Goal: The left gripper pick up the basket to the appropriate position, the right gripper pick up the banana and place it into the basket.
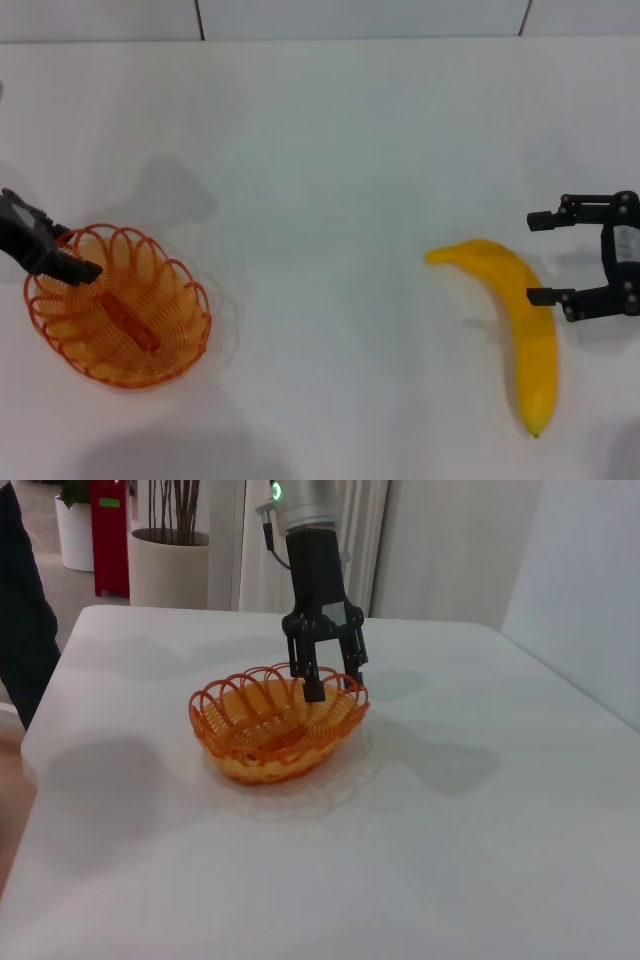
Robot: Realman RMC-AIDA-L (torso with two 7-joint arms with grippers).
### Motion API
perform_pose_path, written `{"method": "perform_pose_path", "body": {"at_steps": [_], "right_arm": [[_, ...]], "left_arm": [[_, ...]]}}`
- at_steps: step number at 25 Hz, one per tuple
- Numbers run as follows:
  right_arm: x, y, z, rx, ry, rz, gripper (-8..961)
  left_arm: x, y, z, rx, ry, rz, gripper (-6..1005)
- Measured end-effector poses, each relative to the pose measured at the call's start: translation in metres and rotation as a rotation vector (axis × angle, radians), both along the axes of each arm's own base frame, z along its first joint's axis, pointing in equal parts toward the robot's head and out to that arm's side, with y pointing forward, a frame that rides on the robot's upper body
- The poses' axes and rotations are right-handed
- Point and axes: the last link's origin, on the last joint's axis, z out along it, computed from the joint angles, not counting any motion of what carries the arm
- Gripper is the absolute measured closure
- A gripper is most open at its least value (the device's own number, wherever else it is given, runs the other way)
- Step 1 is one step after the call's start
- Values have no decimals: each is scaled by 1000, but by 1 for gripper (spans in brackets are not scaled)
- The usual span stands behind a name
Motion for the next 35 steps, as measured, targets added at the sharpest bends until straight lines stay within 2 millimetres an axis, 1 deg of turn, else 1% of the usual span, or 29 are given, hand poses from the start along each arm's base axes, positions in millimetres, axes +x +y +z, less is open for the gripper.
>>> {"method": "perform_pose_path", "body": {"at_steps": [2, 10, 16, 20, 25, 27, 35], "right_arm": [[0, 0, 0, 0, 0, 0, 161], [1, -2, 0, -1, -1, -5, 163], [2, -3, -1, -4, -2, -8, 165], [3, -3, -1, -4, -2, -9, 166], [2, -3, -1, -6, 0, -7, 168], [2, -3, -1, -6, 1, -8, 168], [2, -4, -1, -7, 5, -8, 171]], "left_arm": [[-3, -2, -1, 12, -8, 42, 319], [-10, -6, 1, 74, -52, 158, 518], [-14, -5, 8, 121, -87, 178, 681], [-17, -7, 4, 100, -100, 187, 782], [-17, -7, 4, 98, -105, 190, 876], [-17, -6, 4, 99, -106, 192, 934], [-18, -7, 5, 103, -98, 195, 946]]}}
